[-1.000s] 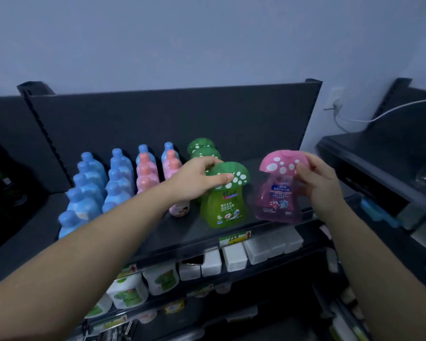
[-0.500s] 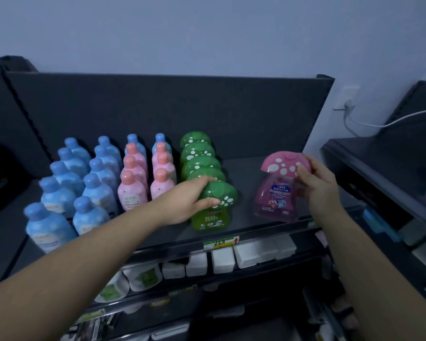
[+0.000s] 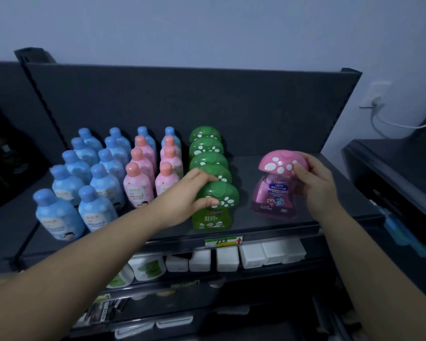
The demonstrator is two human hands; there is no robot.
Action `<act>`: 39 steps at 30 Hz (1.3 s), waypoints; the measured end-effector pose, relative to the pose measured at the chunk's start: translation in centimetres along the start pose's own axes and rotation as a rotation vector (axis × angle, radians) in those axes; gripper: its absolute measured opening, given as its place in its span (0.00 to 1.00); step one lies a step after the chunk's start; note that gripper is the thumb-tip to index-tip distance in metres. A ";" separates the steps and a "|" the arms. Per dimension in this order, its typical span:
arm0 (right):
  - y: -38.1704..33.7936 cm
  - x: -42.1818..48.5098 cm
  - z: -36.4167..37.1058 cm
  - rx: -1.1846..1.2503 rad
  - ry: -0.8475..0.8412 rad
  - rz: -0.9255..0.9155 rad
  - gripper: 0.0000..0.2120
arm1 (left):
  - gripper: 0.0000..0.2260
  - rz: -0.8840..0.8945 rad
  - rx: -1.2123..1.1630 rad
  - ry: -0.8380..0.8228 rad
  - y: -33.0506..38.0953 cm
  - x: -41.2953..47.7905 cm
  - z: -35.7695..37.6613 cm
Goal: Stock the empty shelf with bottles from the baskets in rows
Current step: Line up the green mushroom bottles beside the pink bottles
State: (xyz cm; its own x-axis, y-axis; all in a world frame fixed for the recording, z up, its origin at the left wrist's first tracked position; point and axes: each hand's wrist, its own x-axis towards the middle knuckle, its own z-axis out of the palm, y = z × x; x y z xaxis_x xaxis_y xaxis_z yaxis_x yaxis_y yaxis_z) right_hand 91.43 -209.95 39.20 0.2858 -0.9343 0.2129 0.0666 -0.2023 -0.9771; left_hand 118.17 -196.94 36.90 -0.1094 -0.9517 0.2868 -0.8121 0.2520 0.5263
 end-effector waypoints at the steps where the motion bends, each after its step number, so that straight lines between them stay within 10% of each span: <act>1: 0.0 0.1 0.2 0.010 -0.005 -0.001 0.10 | 0.24 0.001 0.058 0.011 0.0 0.1 -0.2; 7: 0.2 0.6 0.5 0.011 -0.026 -0.009 0.09 | 0.28 0.088 0.432 0.109 0.2 0.3 -1.1; 39: -1.1 2.1 1.5 0.024 0.015 -0.012 0.18 | 0.21 0.054 0.136 -0.083 -0.6 2.2 -4.8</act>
State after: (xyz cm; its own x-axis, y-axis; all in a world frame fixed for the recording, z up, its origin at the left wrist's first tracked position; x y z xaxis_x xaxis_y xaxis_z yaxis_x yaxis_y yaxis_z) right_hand 93.43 -211.24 40.73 0.2705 -0.9363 0.2240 0.0930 -0.2062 -0.9741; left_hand 121.20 -198.38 41.08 -0.1973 -0.9502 0.2413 -0.8734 0.2822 0.3969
